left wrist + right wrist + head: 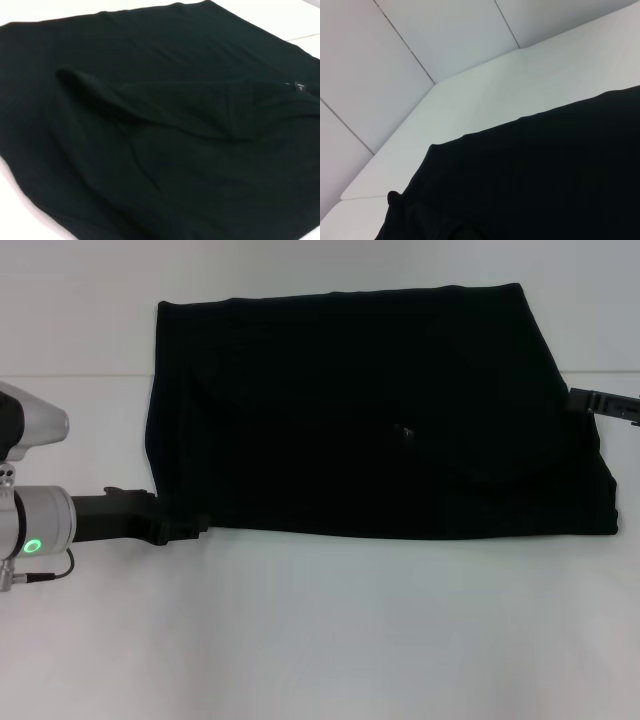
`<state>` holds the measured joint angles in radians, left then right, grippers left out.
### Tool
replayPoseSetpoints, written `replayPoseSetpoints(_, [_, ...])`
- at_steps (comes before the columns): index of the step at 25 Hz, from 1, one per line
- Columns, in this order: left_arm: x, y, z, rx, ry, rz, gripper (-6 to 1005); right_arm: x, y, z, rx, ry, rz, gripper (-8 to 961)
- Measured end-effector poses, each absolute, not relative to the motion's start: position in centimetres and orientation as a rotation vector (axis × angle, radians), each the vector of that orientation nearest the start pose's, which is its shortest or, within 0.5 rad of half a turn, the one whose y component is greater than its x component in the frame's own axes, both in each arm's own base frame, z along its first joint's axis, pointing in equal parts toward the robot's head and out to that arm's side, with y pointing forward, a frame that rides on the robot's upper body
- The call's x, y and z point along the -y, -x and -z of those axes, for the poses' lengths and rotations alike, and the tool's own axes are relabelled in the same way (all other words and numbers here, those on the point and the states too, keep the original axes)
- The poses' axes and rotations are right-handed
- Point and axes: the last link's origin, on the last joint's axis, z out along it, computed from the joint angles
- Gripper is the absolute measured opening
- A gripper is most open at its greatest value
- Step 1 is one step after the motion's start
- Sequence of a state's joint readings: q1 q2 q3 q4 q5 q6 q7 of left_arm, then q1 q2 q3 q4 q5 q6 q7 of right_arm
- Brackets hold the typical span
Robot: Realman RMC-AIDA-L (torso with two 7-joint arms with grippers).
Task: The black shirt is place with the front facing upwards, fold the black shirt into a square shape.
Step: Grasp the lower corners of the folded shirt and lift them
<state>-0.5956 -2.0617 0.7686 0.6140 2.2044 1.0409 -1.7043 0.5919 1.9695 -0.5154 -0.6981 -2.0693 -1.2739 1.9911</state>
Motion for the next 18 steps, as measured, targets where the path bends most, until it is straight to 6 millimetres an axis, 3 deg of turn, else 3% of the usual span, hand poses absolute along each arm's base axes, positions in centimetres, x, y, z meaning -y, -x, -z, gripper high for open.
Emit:
replayPoseSetpoints(14, [-38.53, 30.80, 0.14, 0.988, 2.376, 0.173, 402, -39.05, -30.33, -8.91, -1.300, 2.132, -0.675, 942])
replayPoseSetpoints(18, [-38.72, 30.55, -0.08, 0.975, 2.376, 0.173, 265, -38.82, -30.85, -9.19, -1.353, 2.147, -0.594, 944])
